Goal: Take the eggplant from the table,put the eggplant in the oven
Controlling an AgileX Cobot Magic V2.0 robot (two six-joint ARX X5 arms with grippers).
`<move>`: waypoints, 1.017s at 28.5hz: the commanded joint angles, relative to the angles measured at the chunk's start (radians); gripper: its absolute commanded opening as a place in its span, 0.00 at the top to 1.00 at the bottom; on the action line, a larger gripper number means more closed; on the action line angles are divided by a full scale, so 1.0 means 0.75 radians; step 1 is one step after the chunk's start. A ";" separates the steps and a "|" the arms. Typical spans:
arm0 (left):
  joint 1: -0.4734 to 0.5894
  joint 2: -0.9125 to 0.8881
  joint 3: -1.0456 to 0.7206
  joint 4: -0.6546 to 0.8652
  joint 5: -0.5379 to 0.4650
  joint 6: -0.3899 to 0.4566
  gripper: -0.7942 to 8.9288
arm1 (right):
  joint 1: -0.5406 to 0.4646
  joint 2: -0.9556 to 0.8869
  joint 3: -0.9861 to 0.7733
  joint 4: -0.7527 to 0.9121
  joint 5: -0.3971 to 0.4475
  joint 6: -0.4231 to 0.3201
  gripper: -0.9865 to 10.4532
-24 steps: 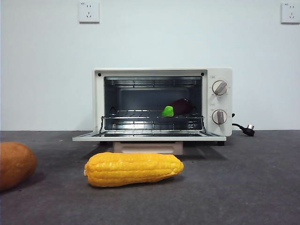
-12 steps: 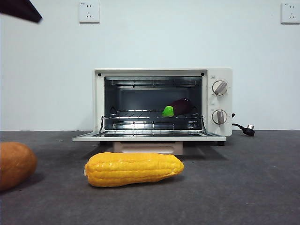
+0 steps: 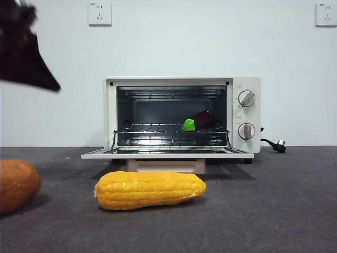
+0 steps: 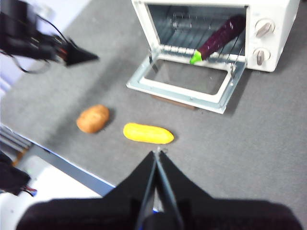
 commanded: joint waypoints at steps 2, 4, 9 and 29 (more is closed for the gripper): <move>0.000 0.141 -0.008 0.062 0.011 -0.011 0.92 | 0.002 -0.055 0.003 -0.031 -0.002 0.075 0.92; -0.001 0.200 -0.008 0.086 0.011 -0.010 0.92 | 0.002 -0.076 0.003 -0.031 -0.003 0.092 0.92; -0.001 0.307 -0.008 0.154 0.011 -0.017 0.92 | 0.002 -0.100 0.003 -0.032 -0.003 0.119 0.92; -0.006 0.592 -0.008 0.468 0.146 -0.125 0.93 | 0.002 -0.101 0.003 -0.032 -0.003 0.159 0.92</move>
